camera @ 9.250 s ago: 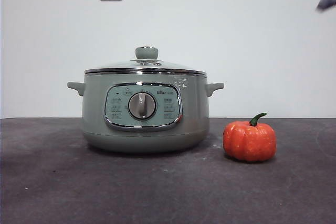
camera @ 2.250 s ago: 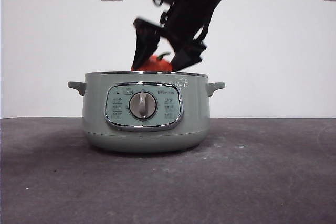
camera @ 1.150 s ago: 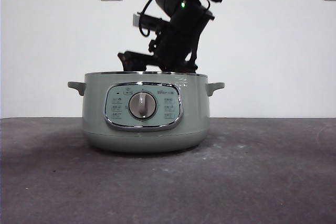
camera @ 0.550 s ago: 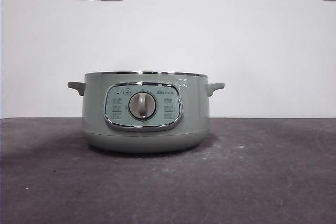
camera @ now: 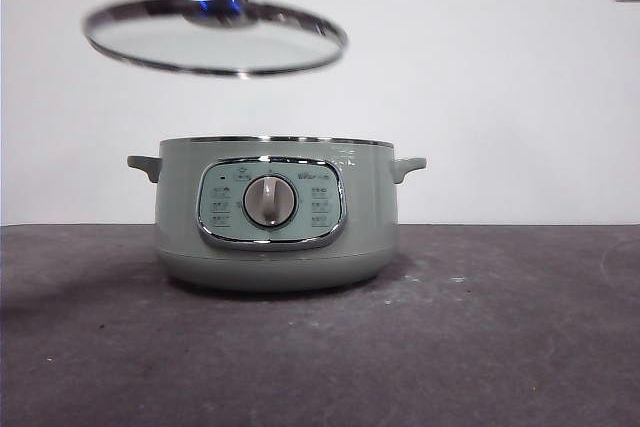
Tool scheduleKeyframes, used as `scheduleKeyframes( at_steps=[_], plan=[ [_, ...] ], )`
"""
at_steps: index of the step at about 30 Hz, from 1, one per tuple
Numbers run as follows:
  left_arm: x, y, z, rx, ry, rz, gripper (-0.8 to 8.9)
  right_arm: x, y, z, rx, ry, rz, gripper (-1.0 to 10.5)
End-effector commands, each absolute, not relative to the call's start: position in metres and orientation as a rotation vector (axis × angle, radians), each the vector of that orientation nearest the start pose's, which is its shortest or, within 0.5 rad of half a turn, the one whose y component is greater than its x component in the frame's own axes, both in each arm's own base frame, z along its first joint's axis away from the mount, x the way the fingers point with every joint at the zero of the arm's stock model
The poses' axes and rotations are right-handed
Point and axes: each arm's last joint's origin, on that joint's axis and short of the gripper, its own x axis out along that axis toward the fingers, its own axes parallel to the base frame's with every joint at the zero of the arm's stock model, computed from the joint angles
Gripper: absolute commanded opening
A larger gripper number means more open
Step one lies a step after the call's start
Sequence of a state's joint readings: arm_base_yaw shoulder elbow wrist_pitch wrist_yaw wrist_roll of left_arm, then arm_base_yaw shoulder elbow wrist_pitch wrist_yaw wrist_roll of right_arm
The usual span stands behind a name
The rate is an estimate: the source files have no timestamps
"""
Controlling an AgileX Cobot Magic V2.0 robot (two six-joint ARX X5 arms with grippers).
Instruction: Pick up the pumpkin,open the lid,put the pumpkin in the pot,close the lid
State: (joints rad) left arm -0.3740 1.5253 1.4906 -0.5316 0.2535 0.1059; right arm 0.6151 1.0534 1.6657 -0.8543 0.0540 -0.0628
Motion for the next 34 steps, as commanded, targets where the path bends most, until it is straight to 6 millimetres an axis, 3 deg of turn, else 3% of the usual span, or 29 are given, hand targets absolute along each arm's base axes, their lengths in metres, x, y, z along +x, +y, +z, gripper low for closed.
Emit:
scheduleKeyframes(
  at_steps=[1, 14, 34],
  plan=[
    [0.32, -0.141, 0.369, 0.144, 0.467, -0.671, -0.09, 0.121, 0.084, 0.498, -0.134, 0.233, 0.566, 5.9],
    [0.356, -0.168, 0.325, 0.161, 0.489, -0.674, -0.09, 0.119, 0.082, 0.492, -0.155, 0.293, 0.566, 5.9],
    [0.363, -0.18, 0.307, 0.168, 0.53, -0.695, -0.09, 0.12, 0.083, 0.49, -0.167, 0.311, 0.561, 5.9]
  ],
)
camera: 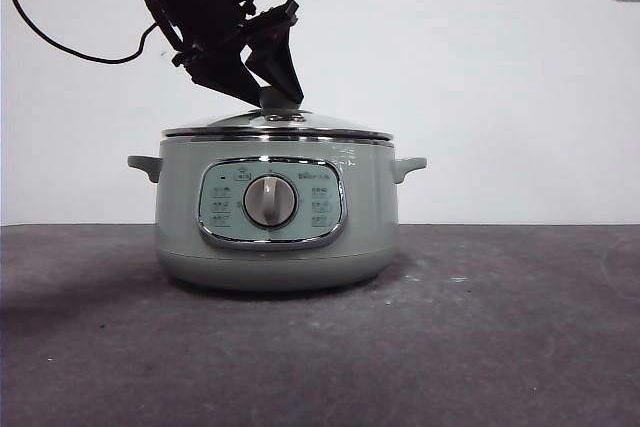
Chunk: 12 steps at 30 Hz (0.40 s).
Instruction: Pick up the pumpkin,open the lid,put the pumpkin in the pot,close the lid
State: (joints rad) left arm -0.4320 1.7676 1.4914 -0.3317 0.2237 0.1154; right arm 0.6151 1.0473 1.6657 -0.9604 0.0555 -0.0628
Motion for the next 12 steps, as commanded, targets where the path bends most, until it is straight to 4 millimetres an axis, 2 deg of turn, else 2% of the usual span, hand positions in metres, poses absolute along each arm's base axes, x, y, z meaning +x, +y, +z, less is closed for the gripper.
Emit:
scheduleKeyframes(
  at_steps=[1, 12],
  plan=[
    [0.3623, -0.1808, 0.307, 0.17, 0.534, -0.697, -0.09, 0.1199, 0.0828, 0.4902, -0.167, 0.312, 0.561, 5.9],
    [0.3587, -0.1813, 0.3022, 0.186, 0.593, -0.677, 0.03, 0.1211, 0.0837, 0.4897, -0.176, 0.314, 0.562, 5.9]
  ],
)
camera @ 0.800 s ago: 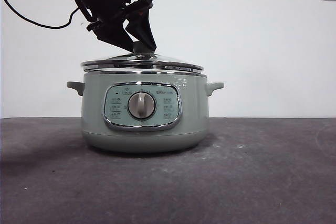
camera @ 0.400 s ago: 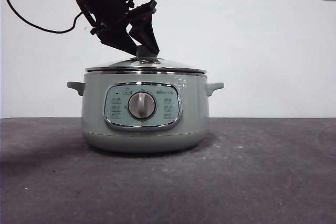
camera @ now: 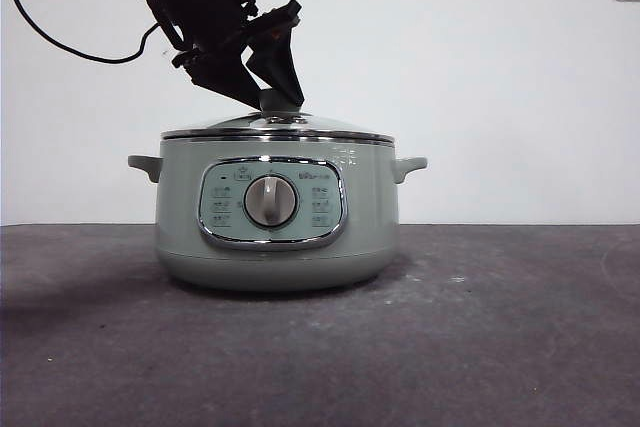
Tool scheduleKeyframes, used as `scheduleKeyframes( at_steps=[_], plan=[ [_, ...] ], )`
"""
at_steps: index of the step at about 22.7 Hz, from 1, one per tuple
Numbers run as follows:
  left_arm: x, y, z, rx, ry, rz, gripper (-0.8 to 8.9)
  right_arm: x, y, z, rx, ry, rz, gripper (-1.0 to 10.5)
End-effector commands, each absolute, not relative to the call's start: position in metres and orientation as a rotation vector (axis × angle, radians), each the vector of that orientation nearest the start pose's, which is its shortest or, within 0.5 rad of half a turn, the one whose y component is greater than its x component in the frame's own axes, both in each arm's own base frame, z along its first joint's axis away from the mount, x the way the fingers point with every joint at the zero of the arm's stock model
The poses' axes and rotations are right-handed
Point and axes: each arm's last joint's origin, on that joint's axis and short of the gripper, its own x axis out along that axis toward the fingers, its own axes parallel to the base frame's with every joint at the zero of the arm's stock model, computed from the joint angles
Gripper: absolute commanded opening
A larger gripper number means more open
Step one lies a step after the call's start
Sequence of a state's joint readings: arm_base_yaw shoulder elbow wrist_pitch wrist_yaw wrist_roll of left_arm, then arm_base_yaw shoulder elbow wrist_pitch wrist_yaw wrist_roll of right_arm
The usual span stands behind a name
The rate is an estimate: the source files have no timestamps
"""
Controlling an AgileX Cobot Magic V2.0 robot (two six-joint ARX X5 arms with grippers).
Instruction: Pick up the pumpkin,open the lid,put the pumpkin in the pot,close the lid
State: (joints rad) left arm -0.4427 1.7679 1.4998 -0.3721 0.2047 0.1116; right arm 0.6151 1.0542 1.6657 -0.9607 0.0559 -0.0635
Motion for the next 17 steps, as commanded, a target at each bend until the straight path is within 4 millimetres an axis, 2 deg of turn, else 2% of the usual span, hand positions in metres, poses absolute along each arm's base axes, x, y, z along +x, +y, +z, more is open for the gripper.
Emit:
scheduleKeyframes(
  at_steps=[1, 2, 5, 6, 7, 11, 17],
  plan=[
    [0.358, -0.181, 0.302, 0.186, 0.601, -0.677, 0.3, 0.121, 0.084, 0.489, -0.176, 0.316, 0.562, 5.9],
    [0.358, -0.181, 0.301, 0.184, 0.608, -0.676, 0.93, 0.121, 0.084, 0.489, -0.177, 0.318, 0.562, 5.9],
    [0.357, -0.181, 0.3, 0.185, 0.621, -0.675, 4.6, 0.121, 0.083, 0.488, -0.181, 0.332, 0.563, 5.9],
    [0.357, -0.181, 0.3, 0.185, 0.621, -0.676, 5.43, 0.121, 0.083, 0.488, -0.183, 0.337, 0.563, 5.9],
    [0.357, -0.18, 0.3, 0.185, 0.623, -0.675, 5.74, 0.121, 0.084, 0.487, -0.185, 0.346, 0.566, 5.9],
    [0.355, -0.179, 0.303, 0.185, 0.627, -0.676, 5.72, 0.121, 0.084, 0.483, -0.198, 0.386, 0.569, 5.9],
    [0.339, -0.171, 0.325, 0.183, 0.614, -0.676, 5.72, 0.12, 0.083, 0.475, -0.226, 0.467, 0.569, 5.9]
  ],
)
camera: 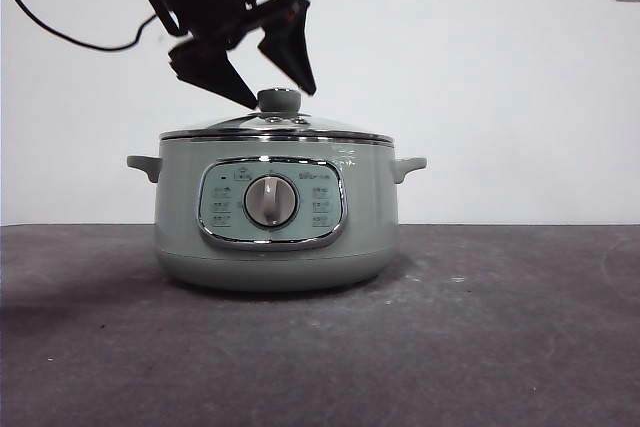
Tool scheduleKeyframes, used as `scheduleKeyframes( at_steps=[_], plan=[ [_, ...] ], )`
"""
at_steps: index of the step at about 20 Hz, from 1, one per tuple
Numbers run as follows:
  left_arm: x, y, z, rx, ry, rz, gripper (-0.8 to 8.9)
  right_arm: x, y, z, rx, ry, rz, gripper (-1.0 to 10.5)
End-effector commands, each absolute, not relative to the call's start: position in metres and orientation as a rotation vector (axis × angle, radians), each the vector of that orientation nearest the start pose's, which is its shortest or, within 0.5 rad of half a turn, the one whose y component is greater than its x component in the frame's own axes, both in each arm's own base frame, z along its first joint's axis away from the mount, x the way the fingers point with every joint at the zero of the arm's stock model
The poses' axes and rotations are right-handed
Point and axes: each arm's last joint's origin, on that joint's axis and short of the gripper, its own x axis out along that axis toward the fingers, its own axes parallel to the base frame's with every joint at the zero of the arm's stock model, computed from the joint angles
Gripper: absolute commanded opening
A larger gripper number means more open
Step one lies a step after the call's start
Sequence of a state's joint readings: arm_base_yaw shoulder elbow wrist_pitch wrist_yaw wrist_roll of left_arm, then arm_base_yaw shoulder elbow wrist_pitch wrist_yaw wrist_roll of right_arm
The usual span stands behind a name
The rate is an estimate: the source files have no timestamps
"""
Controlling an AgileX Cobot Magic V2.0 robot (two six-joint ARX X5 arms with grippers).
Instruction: Pick up the pumpkin,open the lid,put the pumpkin in the pot,close the lid
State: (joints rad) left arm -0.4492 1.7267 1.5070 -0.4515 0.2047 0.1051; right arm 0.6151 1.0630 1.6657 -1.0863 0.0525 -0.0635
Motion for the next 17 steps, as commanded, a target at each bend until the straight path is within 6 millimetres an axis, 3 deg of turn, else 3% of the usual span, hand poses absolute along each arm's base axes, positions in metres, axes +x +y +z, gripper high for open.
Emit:
scheduleKeyframes(
  at_steps=[1, 9, 12, 14, 15, 17],
  plan=[
    [0.334, -0.169, 0.329, 0.183, 0.616, -0.677, 5.72, 0.119, 0.083, 0.474, -0.231, 0.484, 0.569, 5.9],
    [0.274, -0.141, 0.38, 0.173, 0.632, -0.71, 5.64, 0.116, 0.086, 0.466, -0.216, 0.584, 0.71, 5.9],
    [0.229, -0.122, 0.406, 0.143, 0.644, -0.783, 5.61, 0.116, 0.089, 0.462, -0.197, 0.644, 0.805, 5.9],
    [0.201, -0.109, 0.417, 0.133, 0.654, -0.801, 5.54, 0.115, 0.091, 0.458, -0.184, 0.695, 0.862, 5.2],
    [0.189, -0.103, 0.421, 0.131, 0.663, -0.809, 4.87, 0.115, 0.091, 0.456, -0.179, 0.723, 0.885, 4.7],
    [0.168, -0.093, 0.426, 0.126, 0.683, -0.822, 2.23, 0.115, 0.092, 0.452, -0.182, 0.778, 0.894, 3.8]
  ],
)
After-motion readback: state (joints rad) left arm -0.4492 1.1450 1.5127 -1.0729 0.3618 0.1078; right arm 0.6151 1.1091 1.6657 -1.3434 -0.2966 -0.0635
